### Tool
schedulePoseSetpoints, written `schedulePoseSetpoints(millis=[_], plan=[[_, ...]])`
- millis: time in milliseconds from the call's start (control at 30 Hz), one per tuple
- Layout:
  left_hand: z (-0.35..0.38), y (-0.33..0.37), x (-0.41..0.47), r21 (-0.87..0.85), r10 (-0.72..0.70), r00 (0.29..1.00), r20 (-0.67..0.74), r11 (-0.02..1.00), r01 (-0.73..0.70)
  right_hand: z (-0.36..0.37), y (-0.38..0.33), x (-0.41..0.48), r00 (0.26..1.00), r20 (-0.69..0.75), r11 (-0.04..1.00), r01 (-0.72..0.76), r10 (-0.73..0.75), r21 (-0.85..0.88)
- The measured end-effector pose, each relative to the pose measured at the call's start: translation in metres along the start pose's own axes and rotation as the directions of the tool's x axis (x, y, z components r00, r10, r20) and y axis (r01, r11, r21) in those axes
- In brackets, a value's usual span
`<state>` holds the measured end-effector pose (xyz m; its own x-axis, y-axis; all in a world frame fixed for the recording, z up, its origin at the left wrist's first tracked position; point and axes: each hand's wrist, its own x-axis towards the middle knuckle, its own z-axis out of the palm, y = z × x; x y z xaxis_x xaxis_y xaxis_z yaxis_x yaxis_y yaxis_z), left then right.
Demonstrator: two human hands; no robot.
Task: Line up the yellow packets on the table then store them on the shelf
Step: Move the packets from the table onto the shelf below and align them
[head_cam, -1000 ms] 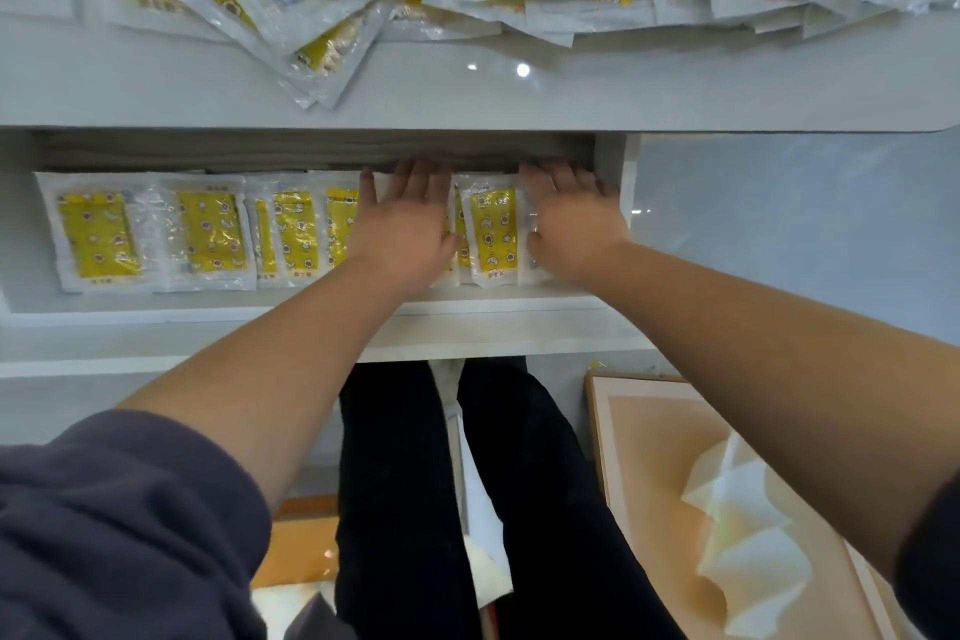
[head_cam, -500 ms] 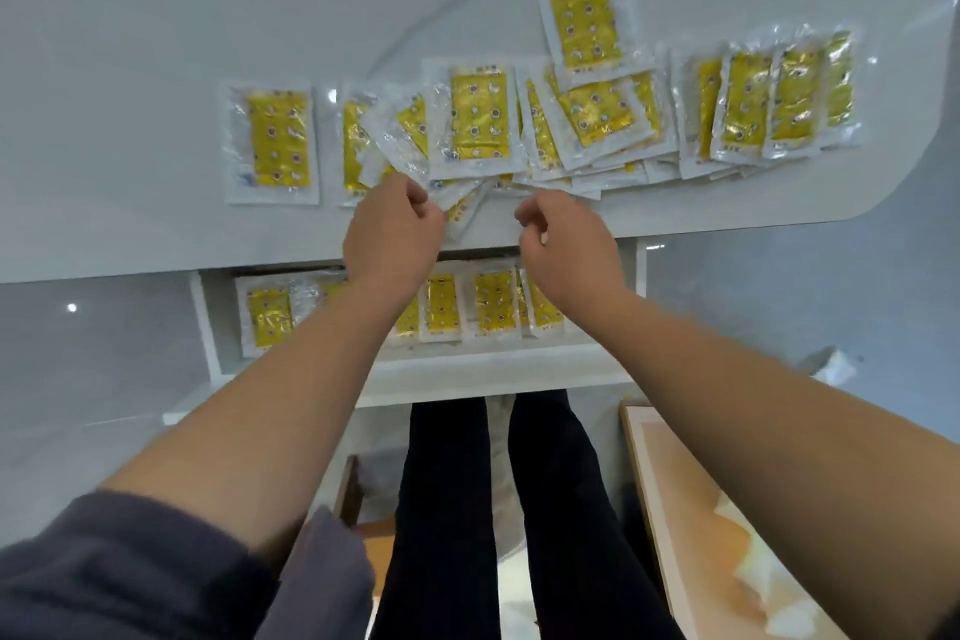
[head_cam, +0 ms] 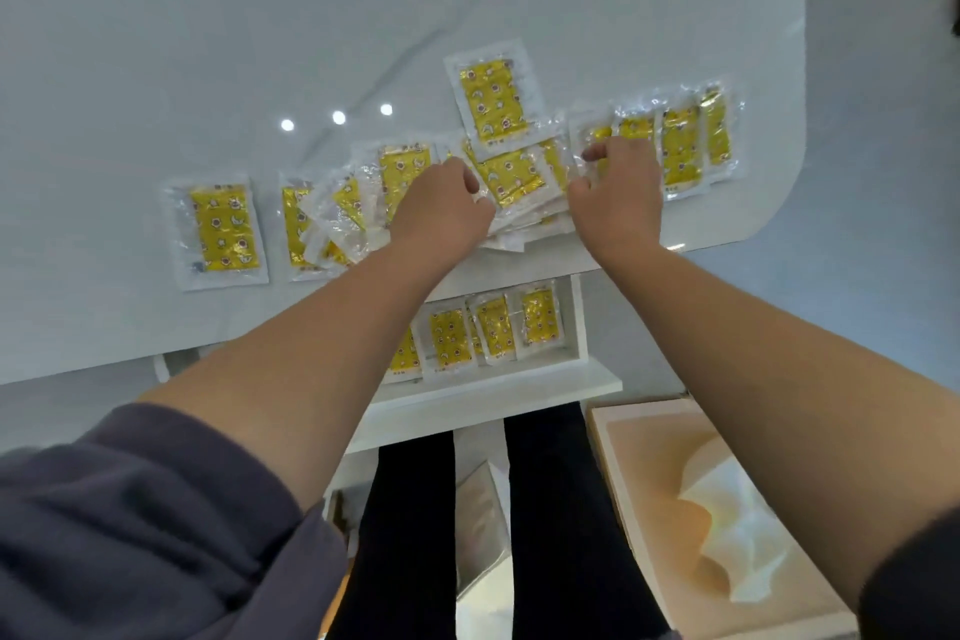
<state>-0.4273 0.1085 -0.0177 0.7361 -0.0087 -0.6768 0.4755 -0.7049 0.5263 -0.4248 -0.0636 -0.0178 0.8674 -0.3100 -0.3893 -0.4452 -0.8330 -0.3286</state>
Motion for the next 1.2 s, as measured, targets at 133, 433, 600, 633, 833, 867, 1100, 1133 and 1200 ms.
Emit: schedulePoseSetpoints(millis=[133,433,600,633,833,867,1100,1133,1200], plan=[[0.03,0.045,0.0,-0.007,0.038,0.995,0.088,0.999,-0.037,-0.025,0.04,0.022,0.992,-0.036,0.992,-0.12,0.121,0.036],[0.087,0.117,0.028,-0.476,-0.348,0.936,0.053,0.815,0.33,-0.042,0.099,0.08,0.954,0.222,0.963,-0.235,0.203,0.13],[0.103,0.138,0.041,-0.422,-0.392,0.92,0.013,0.832,0.36,-0.039,0.103,0.095,0.951,0.241,0.956,-0.24,0.196,0.17],[0.106,0.141,0.044,-0.391,-0.393,0.92,0.008,0.845,0.364,-0.038,0.105,0.097,0.945,0.247,0.948,-0.261,0.213,0.182],[0.114,0.144,0.048,-0.354,-0.395,0.919,-0.008,0.86,0.367,-0.043,0.116,0.107,0.889,0.336,0.883,-0.401,0.311,0.244],[0.114,0.143,0.047,-0.367,-0.374,0.927,-0.016,0.865,0.342,-0.045,0.118,0.108,0.884,0.355,0.881,-0.403,0.305,0.246],[0.115,0.127,0.038,-0.416,-0.345,0.939,-0.006,0.855,0.311,-0.058,0.141,0.124,0.939,0.246,0.943,-0.285,0.24,0.169],[0.116,0.125,0.038,-0.414,-0.349,0.937,-0.001,0.853,0.317,-0.056,0.149,0.129,0.948,0.201,0.951,-0.275,0.245,0.138],[0.116,0.124,0.038,-0.406,-0.357,0.934,-0.004,0.854,0.324,-0.058,0.155,0.137,0.951,0.171,0.958,-0.275,0.259,0.077]])
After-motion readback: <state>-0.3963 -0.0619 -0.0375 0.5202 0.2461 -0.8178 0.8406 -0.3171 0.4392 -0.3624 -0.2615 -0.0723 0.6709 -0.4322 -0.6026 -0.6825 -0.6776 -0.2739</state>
